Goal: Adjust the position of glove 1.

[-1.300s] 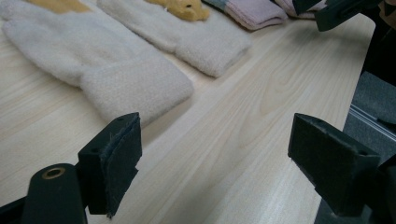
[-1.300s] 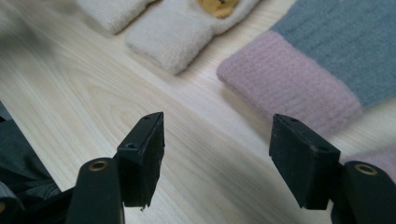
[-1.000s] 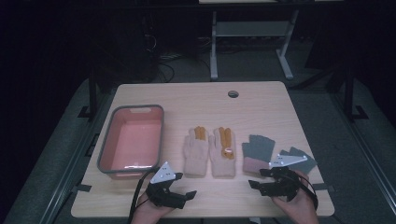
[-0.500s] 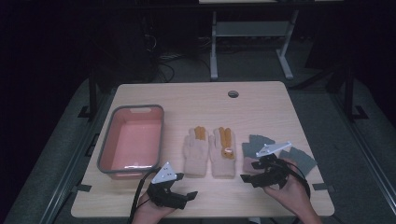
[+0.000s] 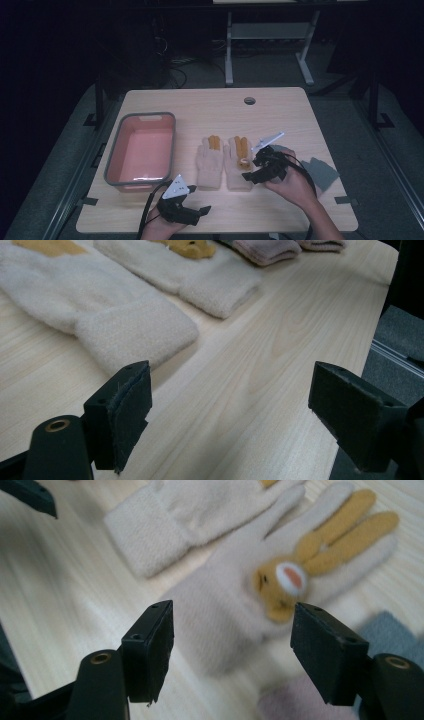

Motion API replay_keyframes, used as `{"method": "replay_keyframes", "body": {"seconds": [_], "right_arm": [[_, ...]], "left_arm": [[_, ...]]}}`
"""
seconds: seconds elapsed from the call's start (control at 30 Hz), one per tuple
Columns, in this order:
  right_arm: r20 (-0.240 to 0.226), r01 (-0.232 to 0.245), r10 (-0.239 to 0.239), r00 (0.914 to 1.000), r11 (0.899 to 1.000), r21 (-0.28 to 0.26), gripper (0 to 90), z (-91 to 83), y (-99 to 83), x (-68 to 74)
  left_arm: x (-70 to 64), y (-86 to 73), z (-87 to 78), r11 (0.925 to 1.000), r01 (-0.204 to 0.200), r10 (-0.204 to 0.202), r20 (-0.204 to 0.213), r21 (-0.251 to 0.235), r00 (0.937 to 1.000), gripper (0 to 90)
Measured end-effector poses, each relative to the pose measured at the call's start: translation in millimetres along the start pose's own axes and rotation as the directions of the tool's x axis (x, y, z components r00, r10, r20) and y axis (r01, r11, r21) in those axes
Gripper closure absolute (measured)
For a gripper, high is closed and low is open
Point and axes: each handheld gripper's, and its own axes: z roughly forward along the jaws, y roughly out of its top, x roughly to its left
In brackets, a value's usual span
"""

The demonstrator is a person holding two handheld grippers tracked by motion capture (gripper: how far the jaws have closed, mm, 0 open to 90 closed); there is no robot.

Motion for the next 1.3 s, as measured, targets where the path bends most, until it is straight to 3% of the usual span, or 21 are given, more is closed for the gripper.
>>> {"method": "replay_keyframes", "body": {"seconds": [0.27, 0.67, 0.8, 0.83, 1.1, 1.3], "right_arm": [[0.007, 0.025, -0.026, 0.9996, 0.998, 0.053, 36.6, 21.4, 22.7, -6.2], [0.081, 0.019, -0.031, 0.9962, 0.988, 0.15, 42.5, 52.6, 37.1, -16.5], [0.114, 0.019, -0.039, 0.9927, 0.984, 0.174, 48.1, 59.9, 38.3, -18.9], [0.129, 0.013, -0.039, 0.9909, 0.979, 0.201, 50.4, 65.3, 37.7, -20.3], [0.132, -0.006, -0.019, 0.9911, 0.982, 0.19, 62.1, 64.8, 37.7, -21.6], [0.13, -0.018, -0.006, 0.9915, 0.983, 0.183, 64.2, 58.9, 37.0, -21.6]], "left_arm": [[2.7, -0.8, -1.6, 1.0, 0.004, -0.004, 0.003, 0.007, 1.0, 17.5], [2.1, -1.4, -0.6, 1.0, 0.005, -0.005, 0.005, 0.0, 1.0, 17.5], [1.7, -2.0, 0.2, 1.0, 0.006, -0.006, 0.005, 0.005, 1.0, 17.5], [1.0, -1.9, 0.0, 1.0, 0.005, -0.005, 0.005, 0.003, 1.0, 17.5], [2.3, -2.0, -1.5, 0.9999, 0.013, -0.013, 0.002, -0.001, 0.9999, 17.5], [3.4, -1.9, -2.9, 0.9999, 0.013, -0.013, -0.003, -0.005, 0.9999, 17.5]]}}
